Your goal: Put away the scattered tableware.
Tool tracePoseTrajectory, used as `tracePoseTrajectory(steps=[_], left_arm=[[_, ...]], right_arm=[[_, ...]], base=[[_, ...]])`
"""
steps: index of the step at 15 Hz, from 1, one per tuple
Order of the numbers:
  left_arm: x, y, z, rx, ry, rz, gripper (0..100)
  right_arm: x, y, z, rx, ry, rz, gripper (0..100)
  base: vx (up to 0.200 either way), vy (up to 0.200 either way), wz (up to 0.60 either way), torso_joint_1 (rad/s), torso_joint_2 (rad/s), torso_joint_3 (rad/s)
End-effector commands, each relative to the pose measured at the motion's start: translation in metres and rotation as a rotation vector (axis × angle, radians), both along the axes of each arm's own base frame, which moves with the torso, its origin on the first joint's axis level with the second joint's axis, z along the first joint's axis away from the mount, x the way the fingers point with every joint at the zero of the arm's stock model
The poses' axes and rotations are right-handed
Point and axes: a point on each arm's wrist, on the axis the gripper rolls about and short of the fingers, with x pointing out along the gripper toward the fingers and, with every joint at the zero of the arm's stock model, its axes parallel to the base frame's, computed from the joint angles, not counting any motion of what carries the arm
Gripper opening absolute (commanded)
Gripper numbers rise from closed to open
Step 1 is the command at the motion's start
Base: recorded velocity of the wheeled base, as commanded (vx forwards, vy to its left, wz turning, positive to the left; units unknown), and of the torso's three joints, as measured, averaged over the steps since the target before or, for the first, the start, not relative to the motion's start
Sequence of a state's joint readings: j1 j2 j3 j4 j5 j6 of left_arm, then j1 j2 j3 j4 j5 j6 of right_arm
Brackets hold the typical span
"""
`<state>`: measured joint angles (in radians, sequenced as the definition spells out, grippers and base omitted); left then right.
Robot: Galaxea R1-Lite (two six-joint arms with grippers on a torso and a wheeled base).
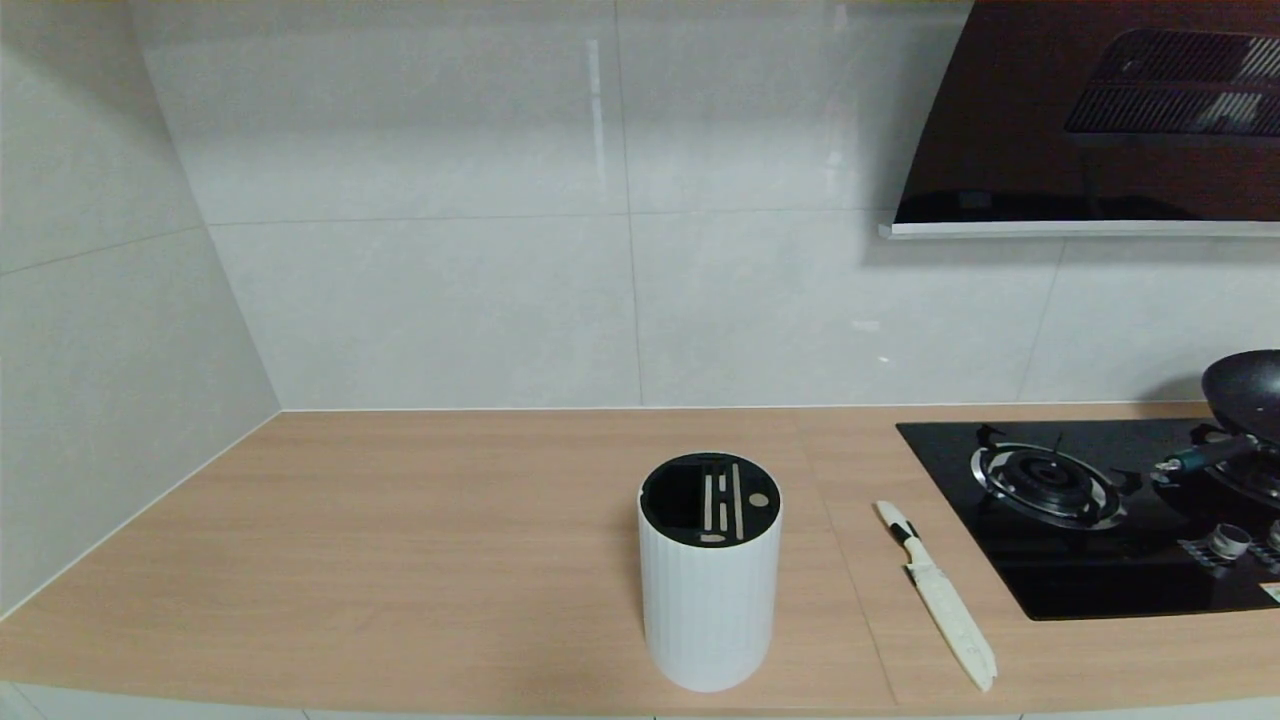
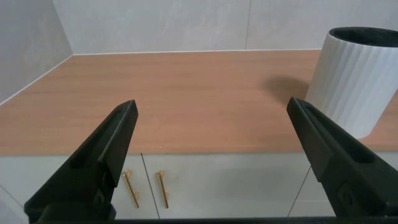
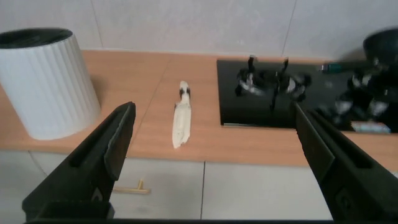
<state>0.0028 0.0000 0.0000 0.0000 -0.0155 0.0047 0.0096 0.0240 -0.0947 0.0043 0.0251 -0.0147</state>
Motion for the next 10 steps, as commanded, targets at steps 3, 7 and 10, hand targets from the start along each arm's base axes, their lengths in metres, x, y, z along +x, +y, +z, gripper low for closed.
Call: tracePoseTrajectory(steps=[3, 7, 10], left_arm=[[0.000, 0.000, 0.000, 0.000, 0.000, 0.000, 100], [0.000, 0.000, 0.000, 0.000, 0.000, 0.000, 100], [0.000, 0.000, 0.000, 0.000, 0.000, 0.000, 100]], right_arm=[[0.030, 0.001, 0.043, 0.023, 0.183, 0.049, 100], [0.111, 0.007, 0.071, 0.001, 0.497, 0.056, 100], [0.175, 0.021, 0.059, -0.024, 0.642, 0.104, 100]], base=[[0.000, 0.000, 0.00, 0.000, 0.00, 0.000], [0.000, 0.000, 0.00, 0.000, 0.00, 0.000], [0.000, 0.000, 0.00, 0.000, 0.00, 0.000]])
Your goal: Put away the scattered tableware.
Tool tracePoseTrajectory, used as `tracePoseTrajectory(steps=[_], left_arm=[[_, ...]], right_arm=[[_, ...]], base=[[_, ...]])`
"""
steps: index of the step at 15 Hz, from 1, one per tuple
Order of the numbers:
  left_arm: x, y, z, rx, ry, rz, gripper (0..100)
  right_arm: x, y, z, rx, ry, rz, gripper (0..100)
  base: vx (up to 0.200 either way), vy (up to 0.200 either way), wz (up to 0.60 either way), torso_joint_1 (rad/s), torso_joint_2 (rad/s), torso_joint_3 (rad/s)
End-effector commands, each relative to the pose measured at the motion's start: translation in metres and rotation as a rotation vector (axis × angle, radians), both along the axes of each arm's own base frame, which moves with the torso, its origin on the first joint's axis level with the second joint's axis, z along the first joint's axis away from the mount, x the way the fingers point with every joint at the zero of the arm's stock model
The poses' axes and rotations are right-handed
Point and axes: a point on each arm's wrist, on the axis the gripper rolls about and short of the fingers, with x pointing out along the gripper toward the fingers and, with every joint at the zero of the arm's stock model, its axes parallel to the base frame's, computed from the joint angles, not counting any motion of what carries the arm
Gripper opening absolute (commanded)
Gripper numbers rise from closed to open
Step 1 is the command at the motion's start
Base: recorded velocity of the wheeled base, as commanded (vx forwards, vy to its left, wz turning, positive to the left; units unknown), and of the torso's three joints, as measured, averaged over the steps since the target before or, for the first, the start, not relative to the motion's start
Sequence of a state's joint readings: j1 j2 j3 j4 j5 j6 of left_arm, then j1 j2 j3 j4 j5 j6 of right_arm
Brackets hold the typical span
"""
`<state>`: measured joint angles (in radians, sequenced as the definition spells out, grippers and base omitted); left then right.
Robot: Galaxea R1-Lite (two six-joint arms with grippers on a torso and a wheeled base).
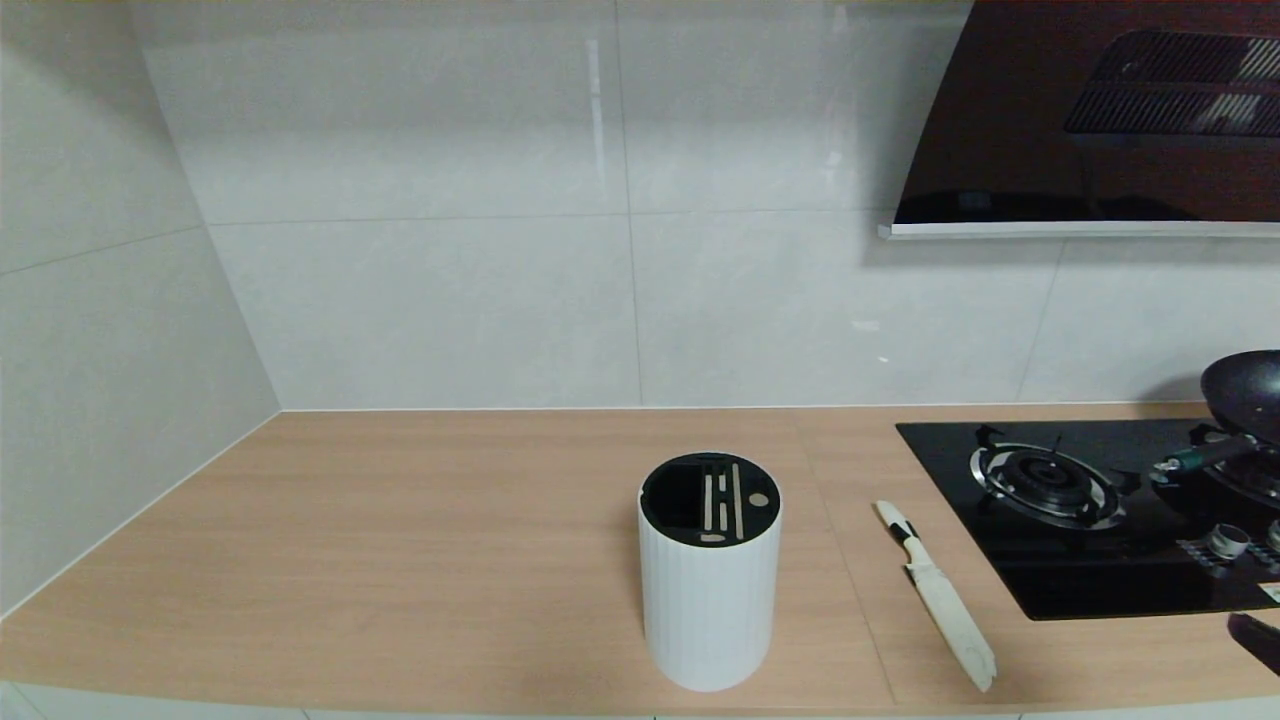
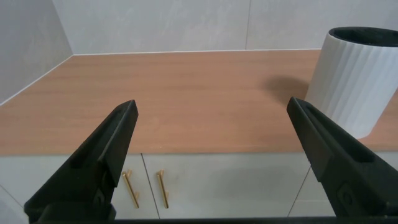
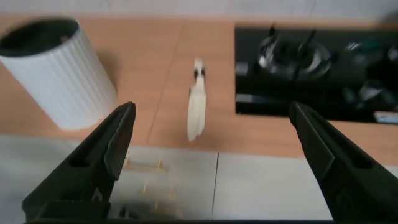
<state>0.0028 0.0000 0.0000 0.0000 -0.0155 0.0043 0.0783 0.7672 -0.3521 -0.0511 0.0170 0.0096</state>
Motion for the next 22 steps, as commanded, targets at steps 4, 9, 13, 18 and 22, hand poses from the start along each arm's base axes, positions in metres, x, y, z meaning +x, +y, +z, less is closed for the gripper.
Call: tracePoseTrajectory(steps=[4, 9, 13, 18, 22], left_arm=[[0.000, 0.000, 0.000, 0.000, 0.000, 0.000, 100], [0.000, 0.000, 0.000, 0.000, 0.000, 0.000, 100], [0.000, 0.000, 0.000, 0.002, 0.000, 0.000, 100], [0.000, 0.000, 0.000, 0.002, 0.000, 0.000, 100], [0.000, 0.000, 0.000, 0.002, 0.000, 0.000, 100]], right_arm=[[0.128, 0.032, -0.040, -0.052, 0.277, 0.092, 100], [0.196, 0.047, -0.106, -0.074, 0.390, 0.098, 100], [0.234, 0.054, -0.189, -0.097, 0.372, 0.064, 100], [0.244, 0.055, -0.211, -0.098, 0.382, 0.056, 100], [0.255, 0.049, -0.217, -0.090, 0.375, 0.031, 100]], base=[[0.000, 0.000, 0.00, 0.000, 0.00, 0.000], [0.000, 0.000, 0.00, 0.000, 0.00, 0.000], [0.000, 0.000, 0.00, 0.000, 0.00, 0.000], [0.000, 0.000, 0.00, 0.000, 0.00, 0.000], [0.000, 0.000, 0.00, 0.000, 0.00, 0.000]])
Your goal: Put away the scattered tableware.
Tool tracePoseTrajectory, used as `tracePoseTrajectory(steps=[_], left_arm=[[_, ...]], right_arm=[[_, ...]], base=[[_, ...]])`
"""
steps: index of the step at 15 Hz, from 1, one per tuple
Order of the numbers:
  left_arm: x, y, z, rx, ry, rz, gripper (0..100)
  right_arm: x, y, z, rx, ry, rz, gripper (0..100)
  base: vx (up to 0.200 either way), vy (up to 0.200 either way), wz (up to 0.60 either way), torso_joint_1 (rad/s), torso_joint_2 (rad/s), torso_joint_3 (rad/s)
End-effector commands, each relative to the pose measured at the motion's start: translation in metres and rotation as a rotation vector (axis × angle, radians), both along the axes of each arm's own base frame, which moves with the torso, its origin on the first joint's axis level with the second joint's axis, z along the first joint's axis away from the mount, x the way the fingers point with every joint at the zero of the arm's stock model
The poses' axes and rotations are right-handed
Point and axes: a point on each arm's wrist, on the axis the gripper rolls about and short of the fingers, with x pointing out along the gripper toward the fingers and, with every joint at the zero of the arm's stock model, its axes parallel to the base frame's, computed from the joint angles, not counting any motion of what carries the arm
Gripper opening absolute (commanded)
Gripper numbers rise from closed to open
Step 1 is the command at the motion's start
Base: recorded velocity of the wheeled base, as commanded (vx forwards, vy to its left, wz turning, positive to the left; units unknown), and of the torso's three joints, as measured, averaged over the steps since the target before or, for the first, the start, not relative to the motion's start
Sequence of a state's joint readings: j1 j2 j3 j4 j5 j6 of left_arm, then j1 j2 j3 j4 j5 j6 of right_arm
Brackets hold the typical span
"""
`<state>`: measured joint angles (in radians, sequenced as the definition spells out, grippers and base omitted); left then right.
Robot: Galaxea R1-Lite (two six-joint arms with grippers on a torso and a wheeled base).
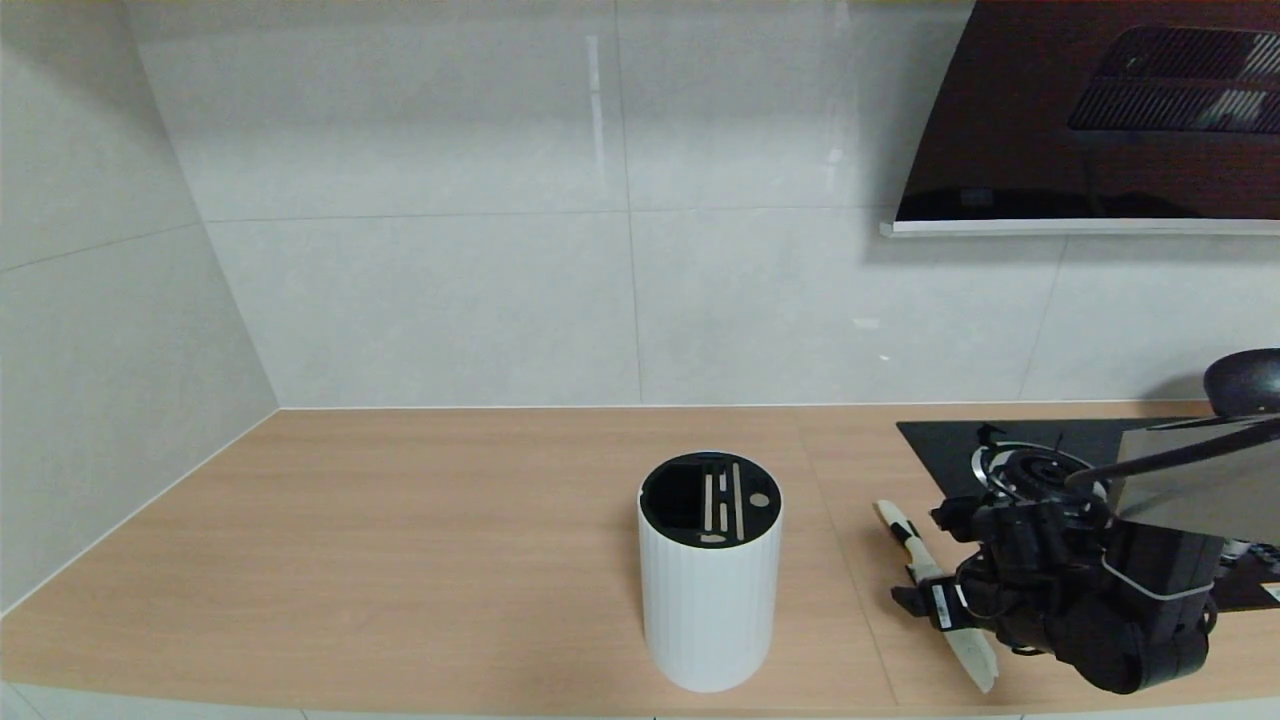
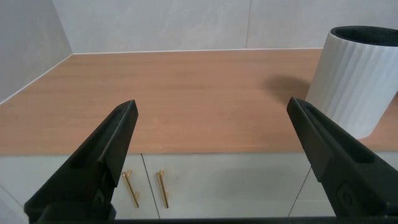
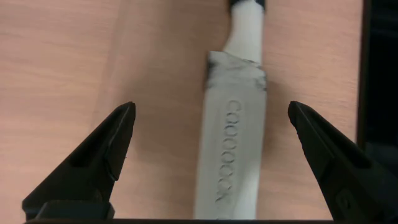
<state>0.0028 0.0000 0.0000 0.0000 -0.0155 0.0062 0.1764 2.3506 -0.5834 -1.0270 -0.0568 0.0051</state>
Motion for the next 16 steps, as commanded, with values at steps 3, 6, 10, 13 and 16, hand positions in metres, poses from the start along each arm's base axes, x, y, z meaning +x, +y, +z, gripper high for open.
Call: tracePoseTrajectory(steps=[3, 6, 10, 13, 16], left_arm=[[0.000, 0.000, 0.000, 0.000, 0.000, 0.000, 100], [0.000, 0.000, 0.000, 0.000, 0.000, 0.000, 100], [0.000, 0.000, 0.000, 0.000, 0.000, 0.000, 100], [0.000, 0.000, 0.000, 0.000, 0.000, 0.000, 100], [0.000, 0.000, 0.000, 0.000, 0.000, 0.000, 100]], right_arm=[[0.012, 0.000, -0.011, 0.001, -0.001, -0.009, 100], [0.018, -0.003, -0.013, 0.009, -0.014, -0.026, 100], [0.022, -0.004, -0.016, 0.012, -0.017, -0.033, 100], [0.022, -0.004, -0.017, 0.011, -0.015, -0.034, 100], [0.022, -0.004, -0.017, 0.010, -0.014, -0.033, 0]], base=[[0.000, 0.000, 0.00, 0.000, 0.00, 0.000], [0.000, 0.000, 0.00, 0.000, 0.00, 0.000], [0.000, 0.000, 0.00, 0.000, 0.00, 0.000], [0.000, 0.000, 0.00, 0.000, 0.00, 0.000], [0.000, 0.000, 0.00, 0.000, 0.00, 0.000]])
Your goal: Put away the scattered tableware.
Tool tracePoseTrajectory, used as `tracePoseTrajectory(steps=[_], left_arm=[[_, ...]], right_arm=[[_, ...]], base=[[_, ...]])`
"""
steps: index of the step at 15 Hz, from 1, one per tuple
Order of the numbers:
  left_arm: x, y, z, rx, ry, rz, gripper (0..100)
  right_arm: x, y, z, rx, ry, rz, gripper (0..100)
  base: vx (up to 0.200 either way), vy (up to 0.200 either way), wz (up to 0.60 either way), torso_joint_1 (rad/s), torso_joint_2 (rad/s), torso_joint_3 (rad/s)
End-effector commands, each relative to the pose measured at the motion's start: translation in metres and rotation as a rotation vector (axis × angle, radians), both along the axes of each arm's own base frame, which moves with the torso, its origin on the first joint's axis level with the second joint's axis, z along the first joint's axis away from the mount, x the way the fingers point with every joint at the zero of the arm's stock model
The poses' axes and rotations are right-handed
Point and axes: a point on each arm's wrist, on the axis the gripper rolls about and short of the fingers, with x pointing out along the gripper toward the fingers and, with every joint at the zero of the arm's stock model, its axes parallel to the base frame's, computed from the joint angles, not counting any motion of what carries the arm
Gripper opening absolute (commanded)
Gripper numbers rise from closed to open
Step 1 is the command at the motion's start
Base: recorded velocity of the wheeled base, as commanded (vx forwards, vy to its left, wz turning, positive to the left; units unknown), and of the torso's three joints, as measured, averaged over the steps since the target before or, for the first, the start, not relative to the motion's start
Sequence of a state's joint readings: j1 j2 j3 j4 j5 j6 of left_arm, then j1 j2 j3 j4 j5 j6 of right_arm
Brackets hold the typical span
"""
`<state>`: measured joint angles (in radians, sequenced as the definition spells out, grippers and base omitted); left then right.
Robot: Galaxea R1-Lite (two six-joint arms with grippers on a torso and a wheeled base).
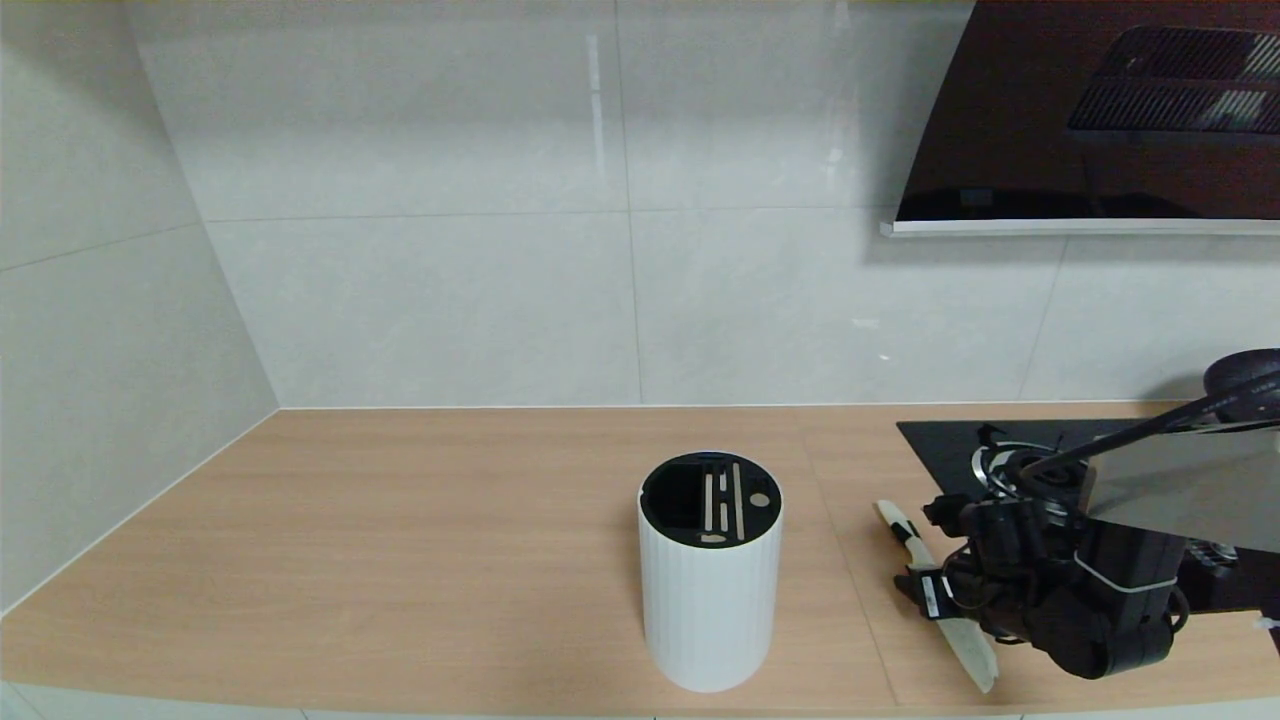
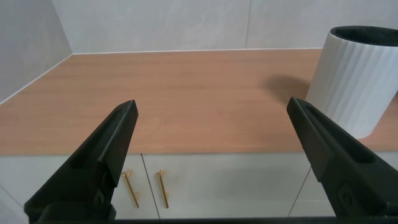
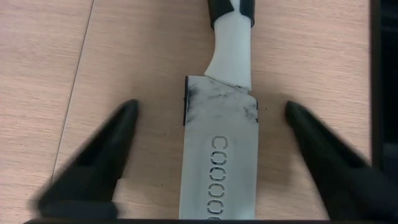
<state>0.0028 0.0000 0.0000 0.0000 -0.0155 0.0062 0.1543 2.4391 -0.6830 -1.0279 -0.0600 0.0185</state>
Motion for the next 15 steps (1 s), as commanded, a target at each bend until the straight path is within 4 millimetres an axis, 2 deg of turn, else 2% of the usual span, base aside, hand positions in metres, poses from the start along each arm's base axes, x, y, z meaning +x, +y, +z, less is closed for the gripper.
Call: tracePoseTrajectory(steps=[1, 7, 9, 11, 12, 15], left_arm=[[0.000, 0.000, 0.000, 0.000, 0.000, 0.000, 100], [0.000, 0.000, 0.000, 0.000, 0.000, 0.000, 100], [0.000, 0.000, 0.000, 0.001, 0.000, 0.000, 100], [0.000, 0.000, 0.000, 0.006, 0.000, 0.000, 100], [0.000, 0.000, 0.000, 0.006, 0.000, 0.000, 100], [0.000, 0.000, 0.000, 0.000, 0.000, 0.000, 100]], right_arm=[[0.000, 0.000, 0.000, 0.000, 0.000, 0.001, 0], [-0.001, 0.000, -0.002, -0.003, 0.008, 0.001, 0], [-0.002, 0.000, 0.003, -0.003, -0.003, -0.006, 0], [-0.007, -0.001, 0.024, 0.004, -0.043, -0.007, 0], [-0.010, -0.001, 0.043, 0.026, -0.085, -0.016, 0], [-0.022, -0.002, 0.078, 0.050, -0.183, -0.009, 0]], base=[[0.000, 0.000, 0.00, 0.000, 0.00, 0.000], [0.000, 0.000, 0.00, 0.000, 0.00, 0.000], [0.000, 0.000, 0.00, 0.000, 0.00, 0.000], [0.000, 0.000, 0.00, 0.000, 0.00, 0.000], [0.000, 0.000, 0.00, 0.000, 0.00, 0.000], [0.000, 0.000, 0.00, 0.000, 0.00, 0.000]])
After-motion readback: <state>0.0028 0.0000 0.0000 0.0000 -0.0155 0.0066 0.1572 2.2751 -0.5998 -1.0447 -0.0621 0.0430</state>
